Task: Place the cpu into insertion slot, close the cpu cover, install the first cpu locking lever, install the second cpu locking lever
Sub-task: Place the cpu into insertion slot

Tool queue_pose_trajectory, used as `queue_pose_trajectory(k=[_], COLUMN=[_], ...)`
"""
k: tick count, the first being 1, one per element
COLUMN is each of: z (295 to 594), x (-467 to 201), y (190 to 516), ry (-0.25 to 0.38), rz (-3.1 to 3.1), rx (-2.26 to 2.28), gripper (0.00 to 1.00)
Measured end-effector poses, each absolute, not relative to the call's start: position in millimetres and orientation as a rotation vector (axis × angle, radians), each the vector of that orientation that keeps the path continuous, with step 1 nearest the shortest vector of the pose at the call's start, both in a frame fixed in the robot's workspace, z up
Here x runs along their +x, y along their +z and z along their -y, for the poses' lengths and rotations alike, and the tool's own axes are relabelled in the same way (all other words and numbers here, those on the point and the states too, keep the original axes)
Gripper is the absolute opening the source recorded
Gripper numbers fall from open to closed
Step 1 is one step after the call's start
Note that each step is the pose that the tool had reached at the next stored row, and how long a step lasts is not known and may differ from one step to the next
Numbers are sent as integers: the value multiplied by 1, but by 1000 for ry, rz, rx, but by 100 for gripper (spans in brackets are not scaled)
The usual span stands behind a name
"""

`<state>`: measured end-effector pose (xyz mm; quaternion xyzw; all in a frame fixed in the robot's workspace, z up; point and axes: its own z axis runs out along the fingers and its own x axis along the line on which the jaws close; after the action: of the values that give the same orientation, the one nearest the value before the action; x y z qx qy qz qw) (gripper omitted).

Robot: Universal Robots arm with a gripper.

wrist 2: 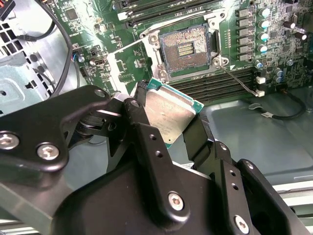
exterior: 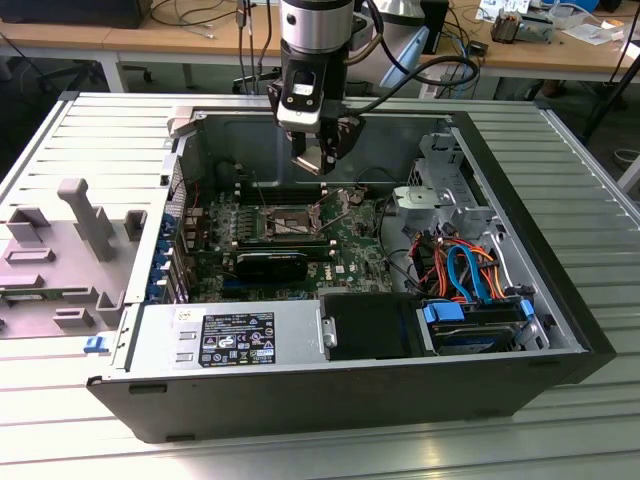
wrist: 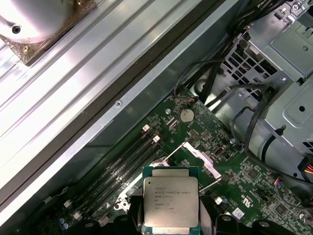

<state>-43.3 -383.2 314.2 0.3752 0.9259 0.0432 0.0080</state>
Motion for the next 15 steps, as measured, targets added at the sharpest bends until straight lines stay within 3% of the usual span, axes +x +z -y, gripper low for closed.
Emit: queue_pose_trajectory(k=[15], z=[383], x=[-43], y=[313], ry=[135], rz=[-2878], rx=[1209], gripper=[55])
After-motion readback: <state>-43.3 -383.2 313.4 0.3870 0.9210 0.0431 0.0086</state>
